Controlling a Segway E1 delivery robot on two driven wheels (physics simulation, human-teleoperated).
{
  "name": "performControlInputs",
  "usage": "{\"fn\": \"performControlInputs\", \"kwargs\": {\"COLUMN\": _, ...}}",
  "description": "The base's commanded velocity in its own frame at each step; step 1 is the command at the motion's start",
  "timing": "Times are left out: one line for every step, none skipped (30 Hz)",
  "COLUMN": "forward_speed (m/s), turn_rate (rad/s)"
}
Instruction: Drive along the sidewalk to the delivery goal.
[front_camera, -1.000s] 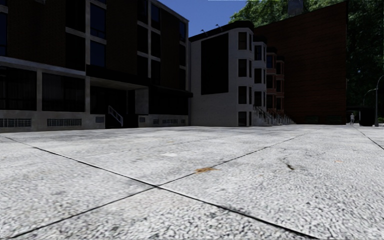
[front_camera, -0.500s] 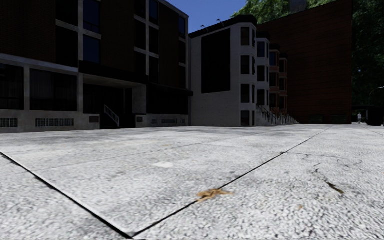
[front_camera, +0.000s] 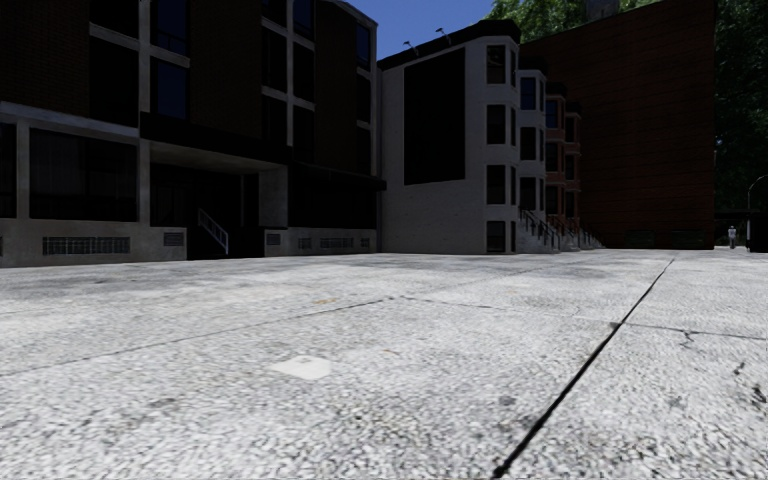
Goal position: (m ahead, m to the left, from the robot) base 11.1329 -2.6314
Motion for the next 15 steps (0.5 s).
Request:
{"fn": "performControlInputs", "kwargs": {"forward_speed": 2.0, "turn_rate": 0.0}}
{"fn": "performControlInputs", "kwargs": {"forward_speed": 2.0, "turn_rate": 0.0}}
{"fn": "performControlInputs", "kwargs": {"forward_speed": 2.0, "turn_rate": 0.0}}
{"fn": "performControlInputs", "kwargs": {"forward_speed": 2.0, "turn_rate": 0.0}}
{"fn": "performControlInputs", "kwargs": {"forward_speed": 2.0, "turn_rate": 0.0}}
{"fn": "performControlInputs", "kwargs": {"forward_speed": 2.0, "turn_rate": 0.0}}
{"fn": "performControlInputs", "kwargs": {"forward_speed": 2.0, "turn_rate": 0.0}}
{"fn": "performControlInputs", "kwargs": {"forward_speed": 2.0, "turn_rate": 0.0}}
{"fn": "performControlInputs", "kwargs": {"forward_speed": 2.0, "turn_rate": 0.0}}
{"fn": "performControlInputs", "kwargs": {"forward_speed": 2.0, "turn_rate": 0.0}}
{"fn": "performControlInputs", "kwargs": {"forward_speed": 2.0, "turn_rate": 0.0}}
{"fn": "performControlInputs", "kwargs": {"forward_speed": 2.0, "turn_rate": 0.0}}
{"fn": "performControlInputs", "kwargs": {"forward_speed": 2.0, "turn_rate": 0.0}}
{"fn": "performControlInputs", "kwargs": {"forward_speed": 2.0, "turn_rate": 0.0}}
{"fn": "performControlInputs", "kwargs": {"forward_speed": 2.0, "turn_rate": 0.0}}
